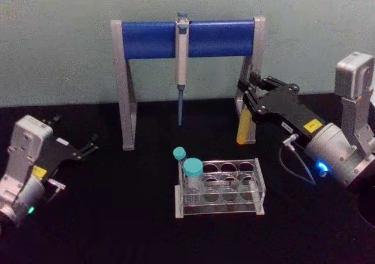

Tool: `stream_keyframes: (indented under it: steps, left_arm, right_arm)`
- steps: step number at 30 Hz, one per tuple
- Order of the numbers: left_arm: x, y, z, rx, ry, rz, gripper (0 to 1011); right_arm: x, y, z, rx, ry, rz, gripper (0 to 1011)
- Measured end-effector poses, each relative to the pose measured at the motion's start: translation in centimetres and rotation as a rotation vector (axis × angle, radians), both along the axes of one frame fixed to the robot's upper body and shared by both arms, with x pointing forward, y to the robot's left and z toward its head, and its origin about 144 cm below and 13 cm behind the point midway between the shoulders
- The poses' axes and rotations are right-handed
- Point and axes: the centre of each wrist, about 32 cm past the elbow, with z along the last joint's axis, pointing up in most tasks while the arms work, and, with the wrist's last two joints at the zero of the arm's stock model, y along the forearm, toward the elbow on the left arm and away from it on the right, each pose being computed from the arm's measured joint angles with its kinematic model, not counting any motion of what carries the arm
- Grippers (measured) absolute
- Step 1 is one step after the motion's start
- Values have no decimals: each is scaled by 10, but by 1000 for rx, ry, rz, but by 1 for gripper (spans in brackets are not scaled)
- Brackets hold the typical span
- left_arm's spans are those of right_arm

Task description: Pick up the test tube from the test tube rack, shake it, then place it back into the test tube rack.

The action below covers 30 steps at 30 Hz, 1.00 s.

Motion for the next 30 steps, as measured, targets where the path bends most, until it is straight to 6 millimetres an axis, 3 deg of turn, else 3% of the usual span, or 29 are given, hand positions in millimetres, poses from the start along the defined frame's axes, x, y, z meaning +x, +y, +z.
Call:
stream_keyframes:
  steps: [16, 24, 30]
  left_arm:
    - [0, 0, 0, 0, 0, 0, 1001]
    - [0, 0, 0, 0, 0, 0, 1001]
    - [0, 0, 0, 0, 0, 0, 1001]
  right_arm:
    - [3, 2, 6, 49, 15, 135, 235]
    - [-10, -13, 19, -7, 63, 212, 235]
    - [-21, -25, 31, -114, 69, 150, 235]
